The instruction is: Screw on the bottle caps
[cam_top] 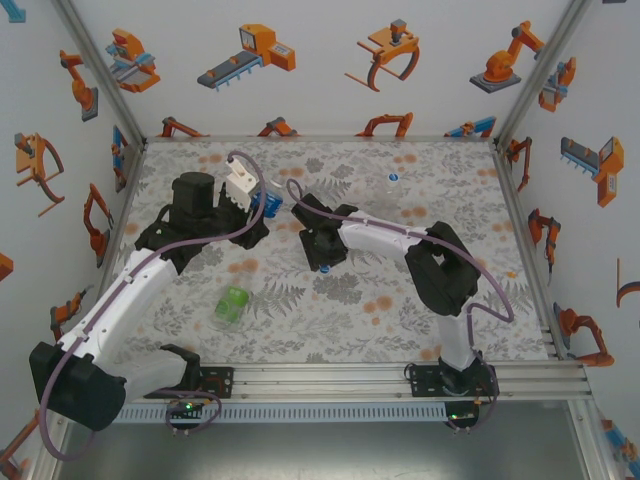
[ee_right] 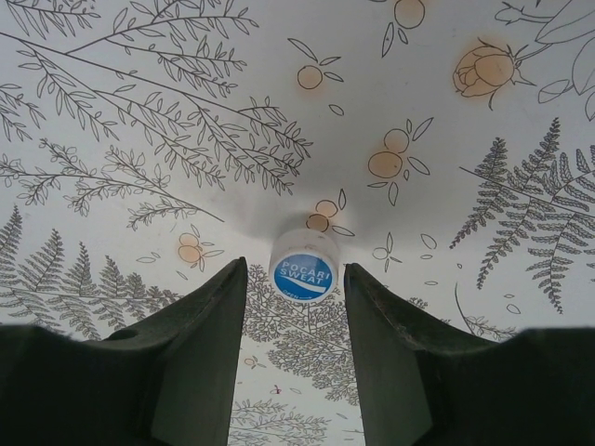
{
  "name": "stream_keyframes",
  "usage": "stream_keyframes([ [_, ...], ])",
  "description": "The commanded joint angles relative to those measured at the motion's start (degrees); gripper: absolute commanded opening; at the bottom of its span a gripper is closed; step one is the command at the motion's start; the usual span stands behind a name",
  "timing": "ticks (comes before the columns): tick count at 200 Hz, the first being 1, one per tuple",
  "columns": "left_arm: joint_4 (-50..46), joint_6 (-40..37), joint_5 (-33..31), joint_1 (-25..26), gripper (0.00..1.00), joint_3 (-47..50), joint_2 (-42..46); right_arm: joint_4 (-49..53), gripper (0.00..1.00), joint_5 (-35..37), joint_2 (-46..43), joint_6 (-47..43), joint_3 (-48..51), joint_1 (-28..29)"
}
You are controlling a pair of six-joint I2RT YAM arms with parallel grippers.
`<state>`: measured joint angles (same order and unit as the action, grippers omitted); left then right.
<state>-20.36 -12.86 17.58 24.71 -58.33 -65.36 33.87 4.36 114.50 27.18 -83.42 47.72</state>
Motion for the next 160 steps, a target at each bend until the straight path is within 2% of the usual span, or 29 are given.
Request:
stream_keyframes([
  [1,0.5,-1.1,0.7,0.0,0.00,-0.6,0.9,1.6,0.45,0.8,1.2,0.6,-1.5,0.3],
  [160,0.4,-1.0,1.0,0.0,0.00,-0.6,0.7,0.8,0.36,1.1,2.2,0.8,-0.6,0.3],
])
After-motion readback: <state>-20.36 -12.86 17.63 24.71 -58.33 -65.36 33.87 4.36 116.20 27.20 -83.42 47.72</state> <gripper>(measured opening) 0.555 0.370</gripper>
